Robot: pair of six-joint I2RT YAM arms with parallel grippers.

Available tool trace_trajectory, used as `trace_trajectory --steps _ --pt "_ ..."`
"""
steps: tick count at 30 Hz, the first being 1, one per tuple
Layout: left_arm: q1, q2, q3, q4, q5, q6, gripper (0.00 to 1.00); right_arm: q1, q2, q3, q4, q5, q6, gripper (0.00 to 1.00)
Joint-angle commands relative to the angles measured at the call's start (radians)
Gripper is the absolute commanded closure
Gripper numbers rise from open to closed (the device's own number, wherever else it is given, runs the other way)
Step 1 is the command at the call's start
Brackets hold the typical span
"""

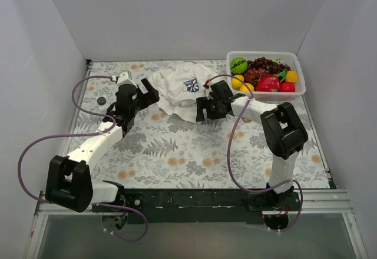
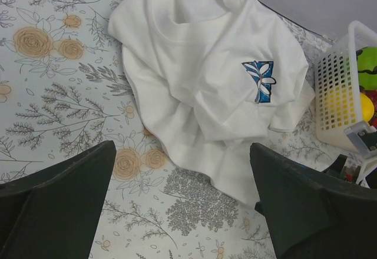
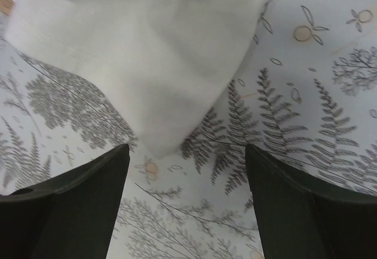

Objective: Pin the brooch onto the clothing

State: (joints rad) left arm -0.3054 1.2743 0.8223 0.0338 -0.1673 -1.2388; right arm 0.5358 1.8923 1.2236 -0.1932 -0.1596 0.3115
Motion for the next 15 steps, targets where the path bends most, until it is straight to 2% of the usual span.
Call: trace_trajectory --steps 1,2,5,15 --pt "-0.003 0.016 0.055 -0.067 0.005 -0.014 0.02 0.015 0.007 -0.018 0.023 -0.053 0.105 0.15" --pt "-0.003 0.016 0.057 -0.069 0.006 -0.016 0.02 0.016 0.008 -0.029 0.061 -0.064 0.116 0.17" --pt "-0.003 0.011 0.055 -0.069 0.014 -0.007 0.02 0.021 0.04 -0.018 0.067 -0.08 0.138 0.29" --pt "-0.004 -0.012 0.057 -0.071 0.022 0.012 0.02 0.118 0.221 0.163 -0.166 0.211 0.072 0.3"
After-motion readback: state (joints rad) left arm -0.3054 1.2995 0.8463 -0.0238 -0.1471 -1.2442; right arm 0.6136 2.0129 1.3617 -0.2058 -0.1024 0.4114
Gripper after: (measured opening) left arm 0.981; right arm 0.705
